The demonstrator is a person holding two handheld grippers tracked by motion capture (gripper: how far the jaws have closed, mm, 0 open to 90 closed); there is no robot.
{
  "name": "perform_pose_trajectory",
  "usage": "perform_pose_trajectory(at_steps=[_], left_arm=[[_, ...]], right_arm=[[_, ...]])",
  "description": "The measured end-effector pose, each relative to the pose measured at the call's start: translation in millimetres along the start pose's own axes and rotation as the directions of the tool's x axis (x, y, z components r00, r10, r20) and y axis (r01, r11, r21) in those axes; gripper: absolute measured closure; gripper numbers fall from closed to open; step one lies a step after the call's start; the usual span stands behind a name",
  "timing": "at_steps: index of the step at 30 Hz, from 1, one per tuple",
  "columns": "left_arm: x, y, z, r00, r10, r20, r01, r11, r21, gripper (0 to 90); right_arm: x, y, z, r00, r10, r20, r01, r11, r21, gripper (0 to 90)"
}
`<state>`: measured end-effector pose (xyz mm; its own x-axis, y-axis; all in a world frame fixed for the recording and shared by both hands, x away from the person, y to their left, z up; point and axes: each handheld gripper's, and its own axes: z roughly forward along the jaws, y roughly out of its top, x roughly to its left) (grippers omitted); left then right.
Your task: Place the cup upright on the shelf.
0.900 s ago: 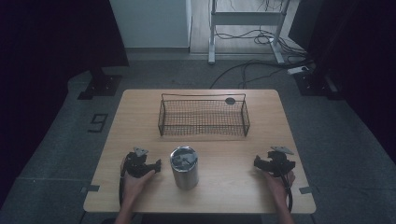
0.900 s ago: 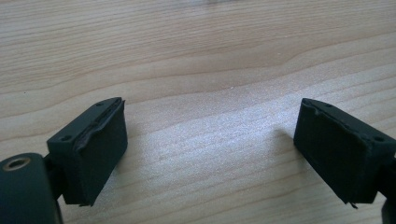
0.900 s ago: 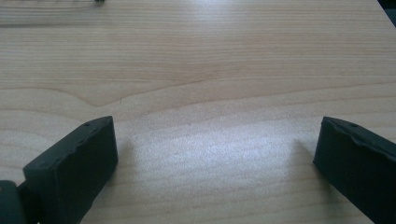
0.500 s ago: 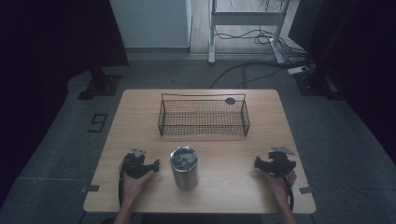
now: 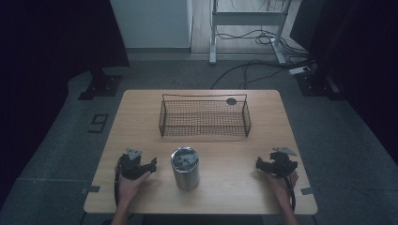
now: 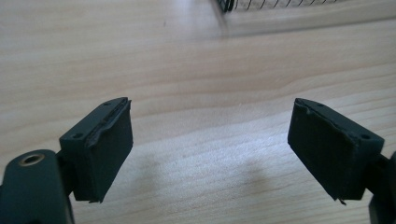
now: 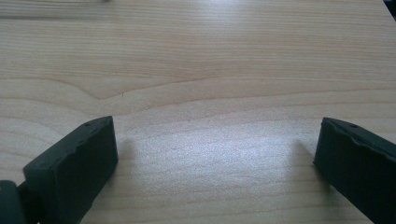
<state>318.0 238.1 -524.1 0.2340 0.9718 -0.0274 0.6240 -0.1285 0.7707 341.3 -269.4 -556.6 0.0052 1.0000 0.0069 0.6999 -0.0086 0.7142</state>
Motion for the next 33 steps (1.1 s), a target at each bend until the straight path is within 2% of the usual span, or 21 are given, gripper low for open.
perform_pose_trajectory(at_steps=[1,2,4,5,7,8,10,11,12,13,16,17,20,24,28,30,31,32,33], left_arm=[[1.0,1.3,-5.0,0.9997,-0.004,0.022,0.004,0.9998,-0.019,14.4],[1.0,1.3,-5.0,0.9997,-0.004,0.022,0.004,0.9998,-0.019,14.5],[1.9,2.8,-10.1,0.9988,-0.007,0.049,0.009,0.9994,-0.035,14.5],[2.7,4.3,-15.0,0.997,-0.016,0.075,0.02,0.9987,-0.046,14.8],[2.8,5.1,-17.4,0.9964,-0.014,0.084,0.018,0.9988,-0.045,14.8],[1.3,7.4,-23.6,0.9961,0.003,0.088,0.0,0.9993,-0.037,14.8],[-0.2,8.9,-27.6,0.9953,0.011,0.096,-0.007,0.9993,-0.037,14.7],[-3.2,12.6,-35.6,0.9911,0.009,0.133,-0.003,0.999,-0.045,14.6],[-3.2,12.6,-35.6,0.9911,0.009,0.133,-0.003,0.999,-0.045,14.5],[-7.2,15.6,-42.5,0.9873,0.02,0.157,-0.011,0.9983,-0.057,14.3],[-11.6,17.6,-48.1,0.9856,0.04,0.165,-0.029,0.9974,-0.066,13.8],[-15.5,19.1,-52.4,0.9829,0.052,0.177,-0.038,0.9963,-0.077,13.5],[-18.4,20.2,-55.6,0.9808,0.06,0.185,-0.046,0.9956,-0.082,13.2],[-24.2,20.8,-58.4,0.9776,0.09,0.19,-0.074,0.9934,-0.087,11.1],[-30.9,21.4,-60.2,0.9695,0.113,0.218,-0.095,0.9914,-0.089,8.6],[-33.9,21.6,-61.7,0.9642,0.125,0.234,-0.107,0.9901,-0.092,7.4],[-36.5,22.0,-63.6,0.9582,0.135,0.252,-0.113,0.9888,-0.097,6.1],[-36.5,22.0,-63.6,0.9582,0.135,0.252,-0.113,0.9888,-0.097,5.7],[-37.3,22.2,-64.4,0.9549,0.143,0.26,-0.121,0.9877,-0.099,5.4]], right_arm=[[0.0,0.0,0.0,1.0,0.0,0.0,0.0,1.0,0.0,0.0],[0.0,0.0,0.0,1.0,0.0,0.0,0.0,1.0,0.0,0.0],[0.0,0.0,0.0,1.0,0.0,0.0,0.0,1.0,0.0,0.0],[0.0,0.0,0.0,1.0,0.0,0.0,0.0,1.0,0.0,0.0],[0.1,0.0,-0.1,1.0,0.0,0.0,0.0,1.0,0.0,0.0],[0.1,-0.1,-0.1,1.0,0.0,0.0,0.0,1.0,-0.001,0.0],[0.0,-0.1,0.0,1.0,-0.002,0.0,0.002,1.0,-0.001,0.0],[0.1,-0.1,-0.1,1.0,0.0,0.0,0.0,1.0,-0.001,0.0],[0.1,-0.1,-0.1,1.0,0.0,0.0,0.0,1.0,-0.001,0.0],[0.1,-0.1,-0.1,1.0,0.0,0.0,0.0,1.0,0.0,0.0],[0.1,-0.1,-0.1,1.0,-0.001,0.0,0.001,1.0,-0.001,0.0],[0.1,-0.1,-0.1,1.0,-0.001,0.0,0.001,1.0,-0.001,0.0],[0.0,-0.1,-0.1,1.0,-0.002,0.0,0.002,1.0,-0.001,0.0],[0.1,0.0,-0.2,1.0,-0.001,0.0,0.001,1.0,0.0,0.0],[-0.1,-0.1,-0.1,1.0,-0.003,0.0,0.003,1.0,-0.001,0.0],[0.0,-0.1,0.0,1.0,-0.002,0.0,0.002,1.0,-0.002,0.0],[0.1,-0.1,-0.1,1.0,0.0,0.0,0.0,1.0,-0.001,0.0],[0.1,-0.1,-0.1,1.0,0.0,0.0,0.0,1.0,-0.001,0.0],[-0.1,-0.2,-0.1,1.0,-0.002,0.0,0.002,1.0,-0.001,0.0]])
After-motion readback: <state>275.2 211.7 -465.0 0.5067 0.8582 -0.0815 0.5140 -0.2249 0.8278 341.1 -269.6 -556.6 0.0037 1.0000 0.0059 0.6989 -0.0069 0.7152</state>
